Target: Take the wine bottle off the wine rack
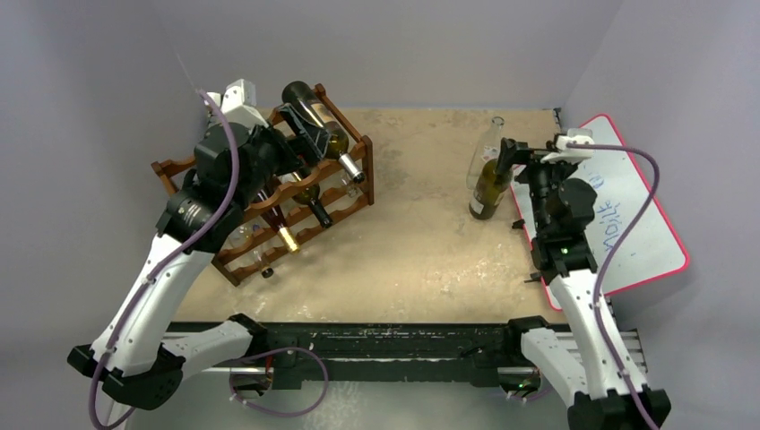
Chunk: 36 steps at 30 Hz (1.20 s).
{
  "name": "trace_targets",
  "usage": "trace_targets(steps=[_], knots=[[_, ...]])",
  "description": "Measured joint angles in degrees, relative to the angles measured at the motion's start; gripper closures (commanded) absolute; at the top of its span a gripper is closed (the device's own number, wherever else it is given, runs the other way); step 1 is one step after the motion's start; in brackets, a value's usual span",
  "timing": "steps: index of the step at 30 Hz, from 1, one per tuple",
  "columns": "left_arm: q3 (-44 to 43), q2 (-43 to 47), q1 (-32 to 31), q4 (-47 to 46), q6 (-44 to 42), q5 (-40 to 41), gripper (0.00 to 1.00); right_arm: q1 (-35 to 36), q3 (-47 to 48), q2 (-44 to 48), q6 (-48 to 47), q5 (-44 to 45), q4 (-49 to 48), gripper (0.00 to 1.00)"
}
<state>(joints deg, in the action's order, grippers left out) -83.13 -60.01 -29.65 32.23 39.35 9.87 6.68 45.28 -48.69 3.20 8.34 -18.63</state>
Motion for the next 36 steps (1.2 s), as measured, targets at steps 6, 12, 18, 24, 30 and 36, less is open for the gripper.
trace_targets(steps=[6, 12, 18, 24, 30, 36], knots=[[-4.7, -8.1, 0.4, 4.9, 0.0, 4.7, 0.0, 0.0, 1.1, 7.7, 11.3, -0.7, 7.9, 0.0], [-7.7, -16.5, 7.3, 6.1, 3.2, 1.2, 0.0, 0.0, 2.5, 10.2, 14.8, -4.7, 15.0, 0.0], [-9.0, -23.6, 13.1, 6.1, 6.3, -1.5, 0.0, 0.0, 3.8, 11.1, 14.3, -6.9, 19.2, 0.0], [-10.0, -27.9, 12.9, 5.0, 6.7, -2.8, 0.0, 0.0, 3.8, 12.2, 14.1, -6.8, 20.8, 0.0], [-12.4, -30.8, 12.9, 4.2, 7.5, -2.8, 0.0, 0.0, 3.9, 12.0, 16.4, -6.1, 21.4, 0.0], [-13.6, -33.4, 12.9, 2.9, 8.2, -2.9, 0.0, -0.1, 4.9, 10.0, 19.7, -5.0, 23.1, 0.0]])
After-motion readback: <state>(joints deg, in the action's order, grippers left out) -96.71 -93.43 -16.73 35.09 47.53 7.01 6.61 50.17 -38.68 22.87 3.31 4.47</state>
